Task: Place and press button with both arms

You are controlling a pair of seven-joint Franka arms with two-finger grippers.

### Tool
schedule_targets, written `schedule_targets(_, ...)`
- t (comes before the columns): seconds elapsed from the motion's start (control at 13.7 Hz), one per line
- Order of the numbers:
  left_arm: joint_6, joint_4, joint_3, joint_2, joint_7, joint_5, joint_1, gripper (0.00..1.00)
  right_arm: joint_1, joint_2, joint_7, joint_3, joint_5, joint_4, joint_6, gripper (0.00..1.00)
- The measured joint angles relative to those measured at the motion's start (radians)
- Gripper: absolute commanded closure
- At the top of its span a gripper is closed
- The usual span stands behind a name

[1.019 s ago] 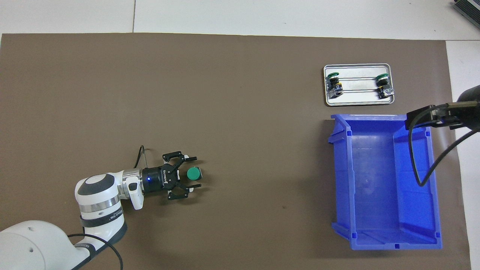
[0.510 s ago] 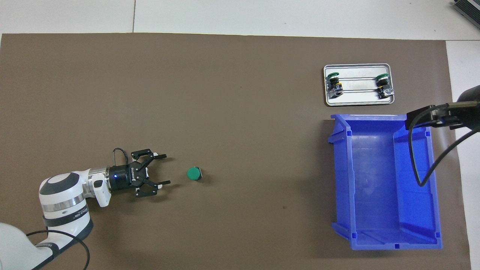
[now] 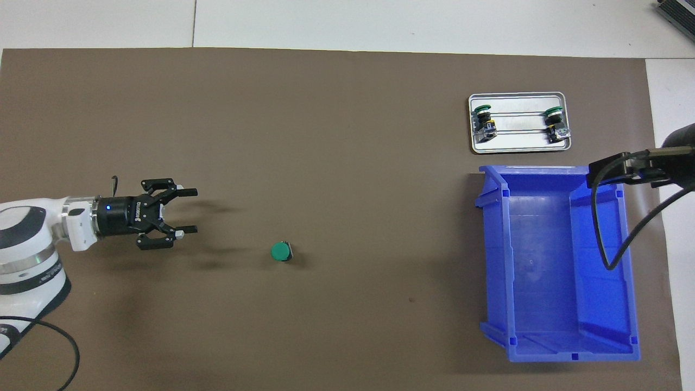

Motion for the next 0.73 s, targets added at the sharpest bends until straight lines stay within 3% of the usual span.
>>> schedule_targets(0.22, -0.040, 0.210, -0.009, -0.038, -0.374, 0.154, 0.009, 0.12, 0.000, 0.000, 0.000, 0.000, 0.000, 0.000, 0.000, 0.00)
schedule_targets(0.44, -0.043, 0.359, -0.069, -0.117, -0.741, 0.355, -0.014, 0.12, 0.000, 0.000, 0.000, 0.000, 0.000, 0.000, 0.000, 0.00)
schedule_targets(0.58, -0.042, 0.415, -0.102, -0.166, -0.953, 0.550, -0.069, 0.12, 0.000, 0.000, 0.000, 0.000, 0.000, 0.000, 0.000, 0.00)
schedule_targets(0.73, -0.028, 0.436, -0.108, -0.208, -1.205, 0.818, -0.189, 0.11, 0.000, 0.000, 0.000, 0.000, 0.000, 0.000, 0.000, 0.00)
